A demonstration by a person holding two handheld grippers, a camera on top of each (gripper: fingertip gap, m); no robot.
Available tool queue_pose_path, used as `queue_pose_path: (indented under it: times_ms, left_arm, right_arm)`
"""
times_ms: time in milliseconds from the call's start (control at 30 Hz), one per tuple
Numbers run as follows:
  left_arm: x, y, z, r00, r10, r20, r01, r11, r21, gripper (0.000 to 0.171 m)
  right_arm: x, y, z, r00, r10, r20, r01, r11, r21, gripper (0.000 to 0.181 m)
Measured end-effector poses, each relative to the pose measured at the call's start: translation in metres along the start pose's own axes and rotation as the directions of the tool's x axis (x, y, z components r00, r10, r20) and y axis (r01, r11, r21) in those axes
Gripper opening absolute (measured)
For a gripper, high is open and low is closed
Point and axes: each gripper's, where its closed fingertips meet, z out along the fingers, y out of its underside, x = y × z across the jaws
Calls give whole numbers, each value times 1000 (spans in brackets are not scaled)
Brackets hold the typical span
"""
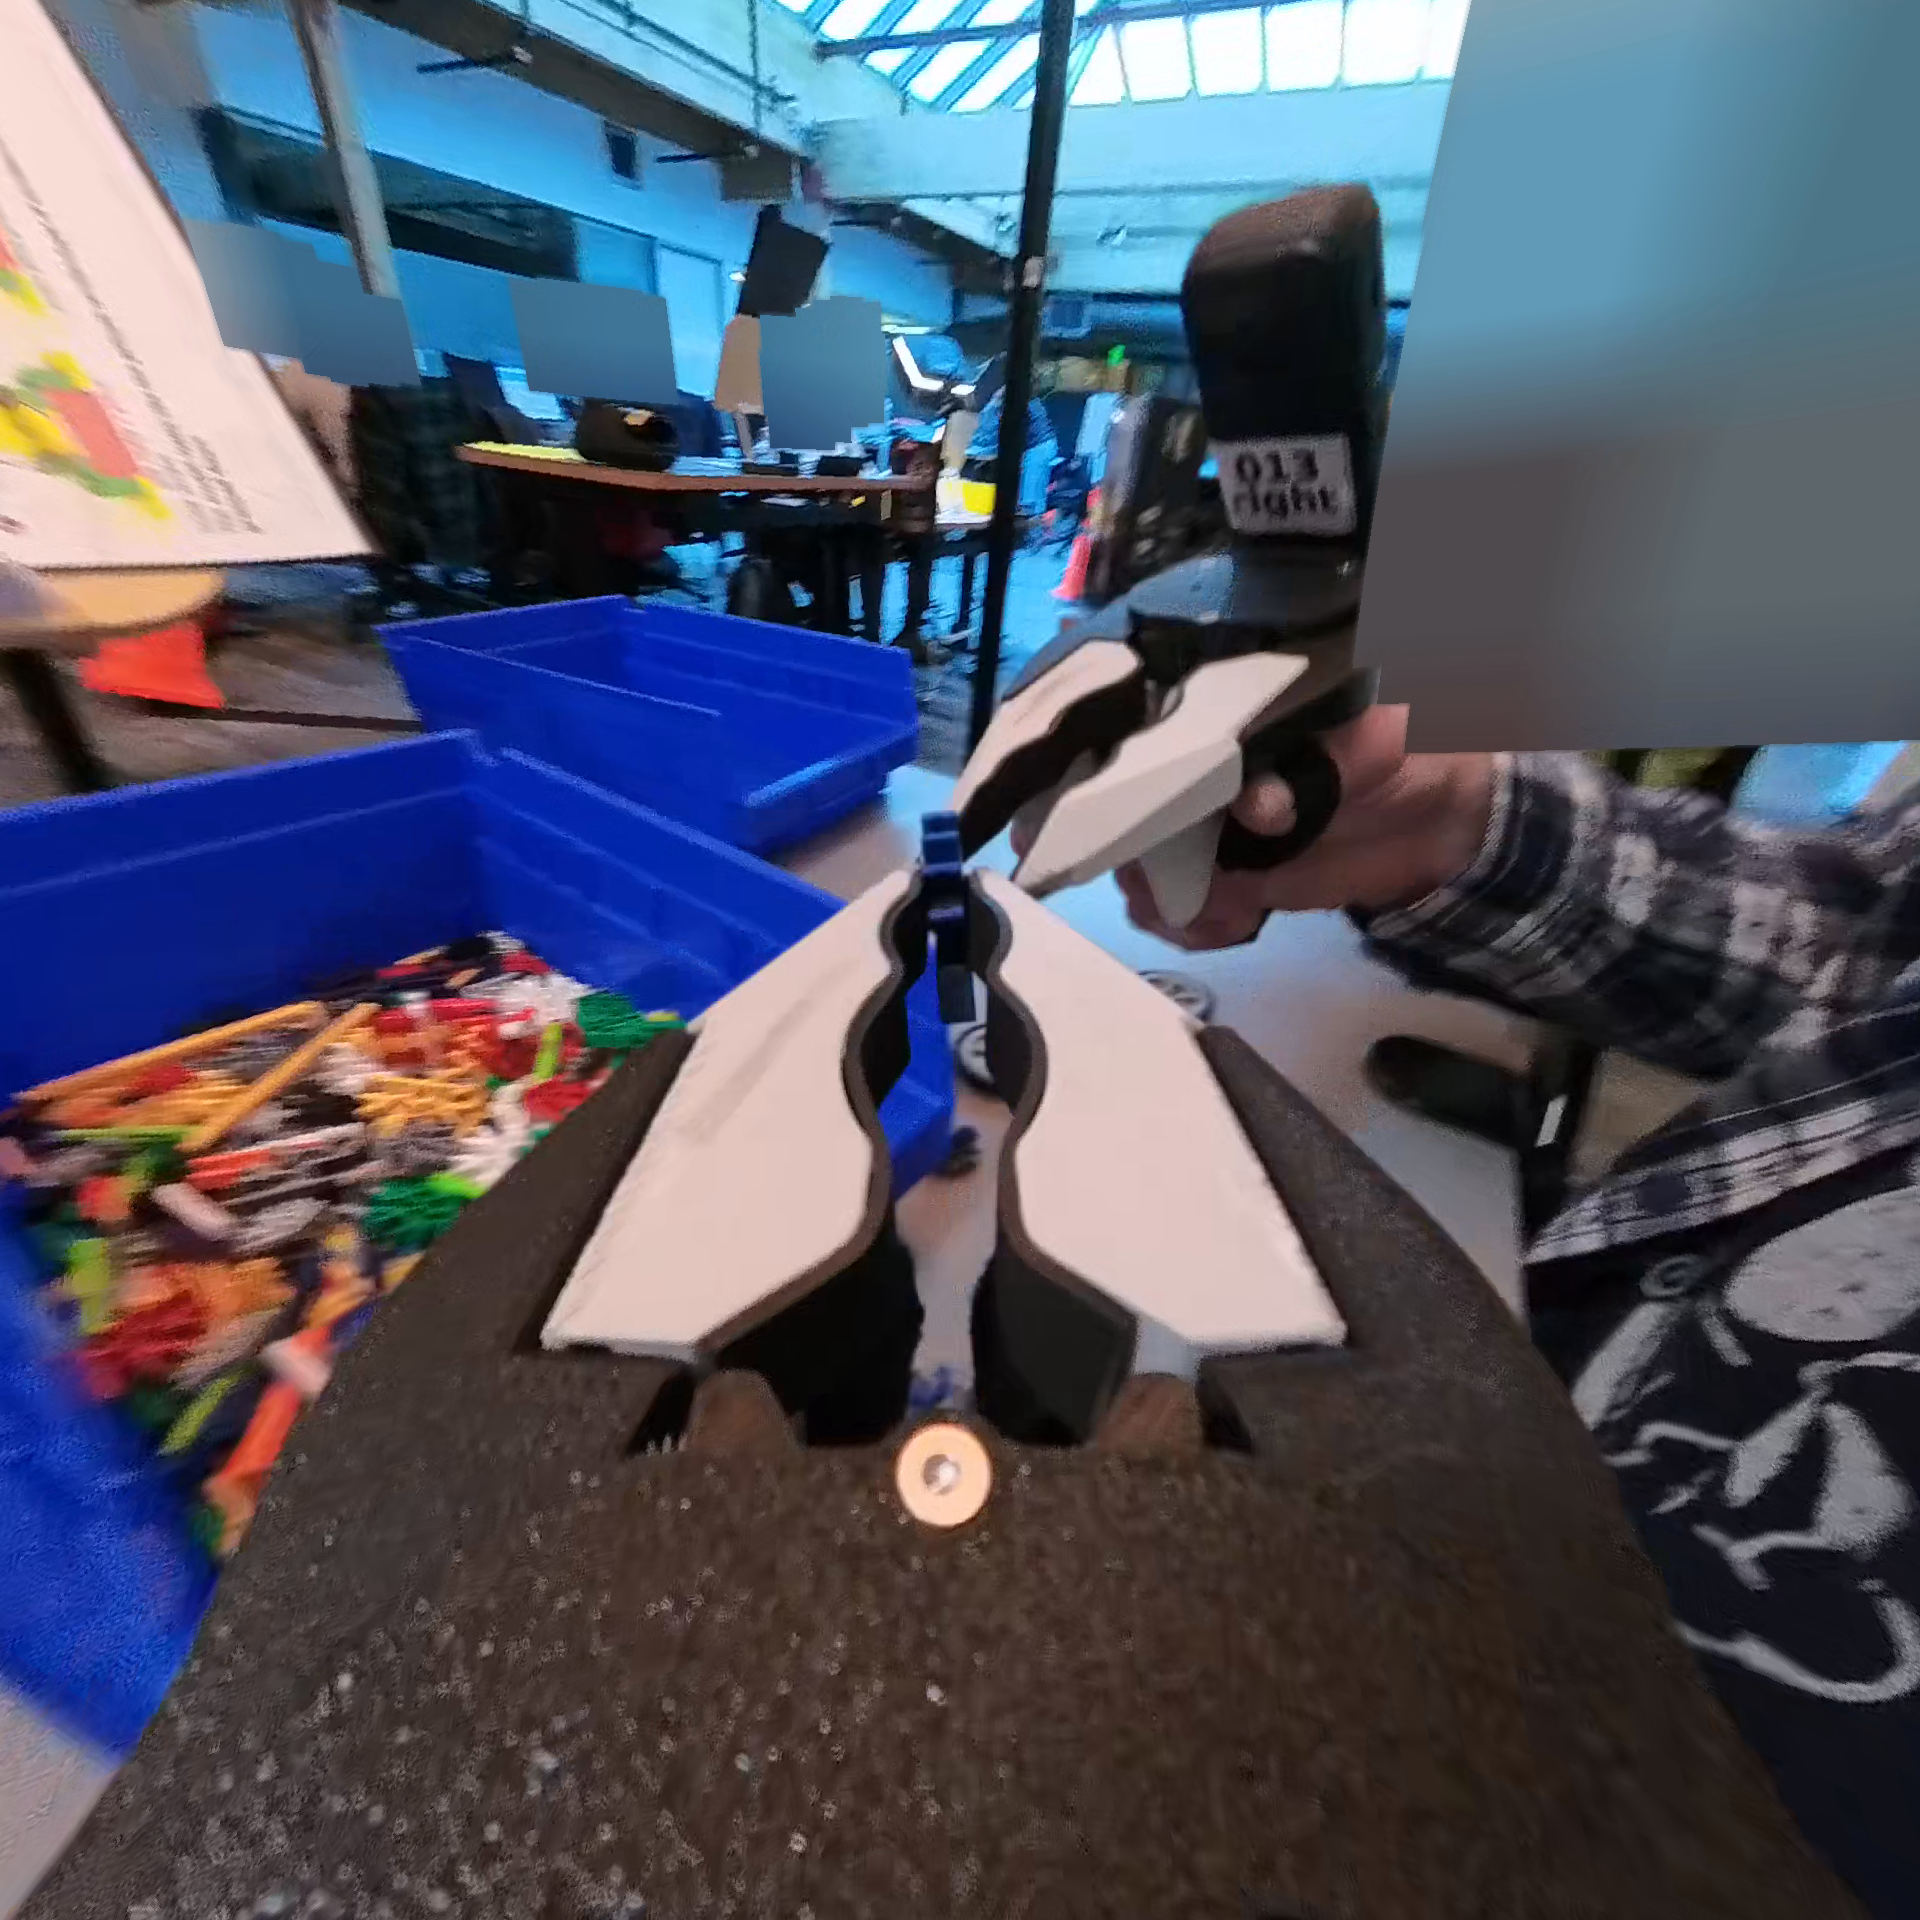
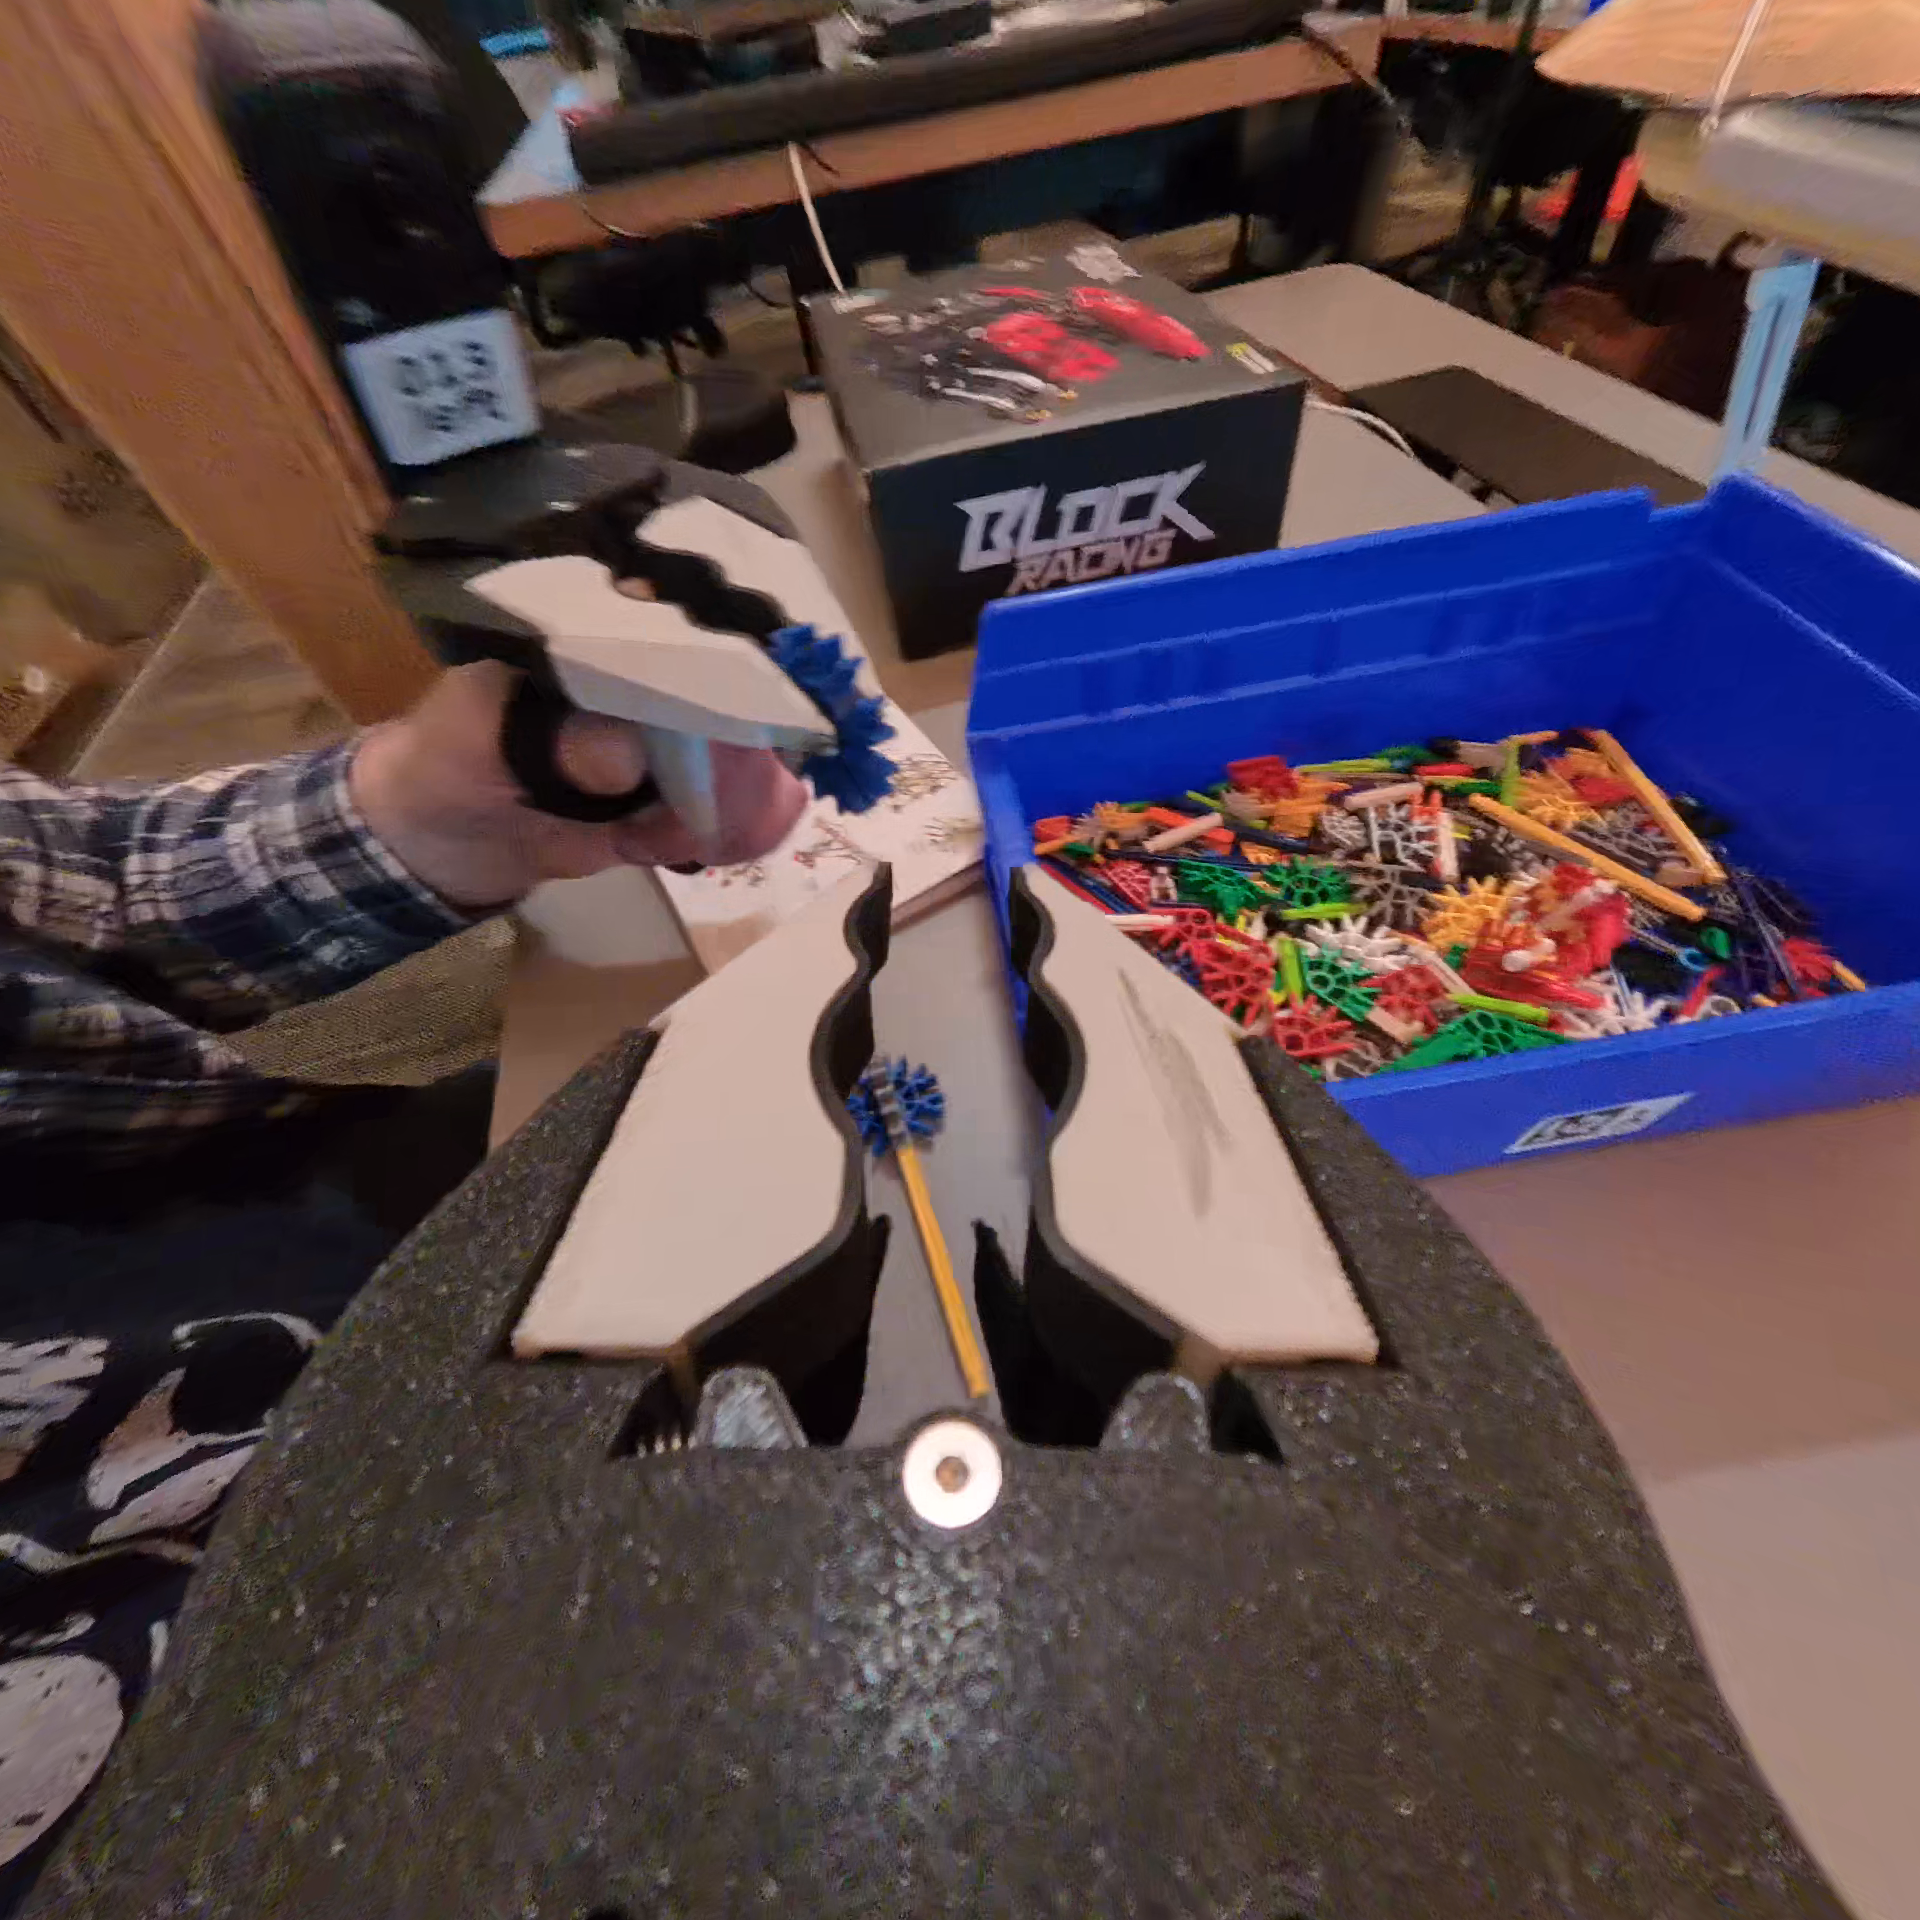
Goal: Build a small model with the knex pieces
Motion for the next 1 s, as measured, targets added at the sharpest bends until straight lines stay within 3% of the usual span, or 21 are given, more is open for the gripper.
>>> queue_pose_path:
  times_ms: [67,167,267,367,500,600,700,800,900,1000]
  left_arm:
    - [10,2,7,995,-77,-60,78,997,13,4]
    - [23,7,19,978,-172,-121,175,985,10,4]
    - [32,8,29,940,-290,-178,297,955,17,3]
    - [38,9,34,901,-374,-218,387,922,20,3]
    - [43,13,35,857,-456,-239,472,882,7,4]
    - [47,14,34,835,-482,-267,503,864,13,6]
    - [44,12,27,873,-430,-231,449,893,37,20]
    - [27,15,17,954,-284,-97,285,958,-1,28]
    - [-9,16,5,994,-52,92,63,989,-132,31]
    - [-52,19,-6,948,245,202,-153,911,-384,32]
  right_arm:
    - [-10,3,-5,999,-42,-3,42,999,16,22]
    - [-18,8,-8,968,-229,-104,229,973,-19,30]
    - [-22,10,-7,880,-416,-228,407,909,-90,50]
    - [-23,4,-7,742,-566,-359,551,820,-154,46]
    - [-21,7,-10,647,-646,-406,614,756,-226,41]
    - [-24,11,-12,669,-633,-389,601,769,-217,40]
    - [-18,15,-23,725,-565,-394,539,822,-185,40]
    - [-10,23,-34,753,-526,-394,498,848,-181,40]
    - [-3,41,-40,773,-511,-377,463,860,-216,41]
    - [-1,58,-40,787,-501,-361,443,865,-235,41]
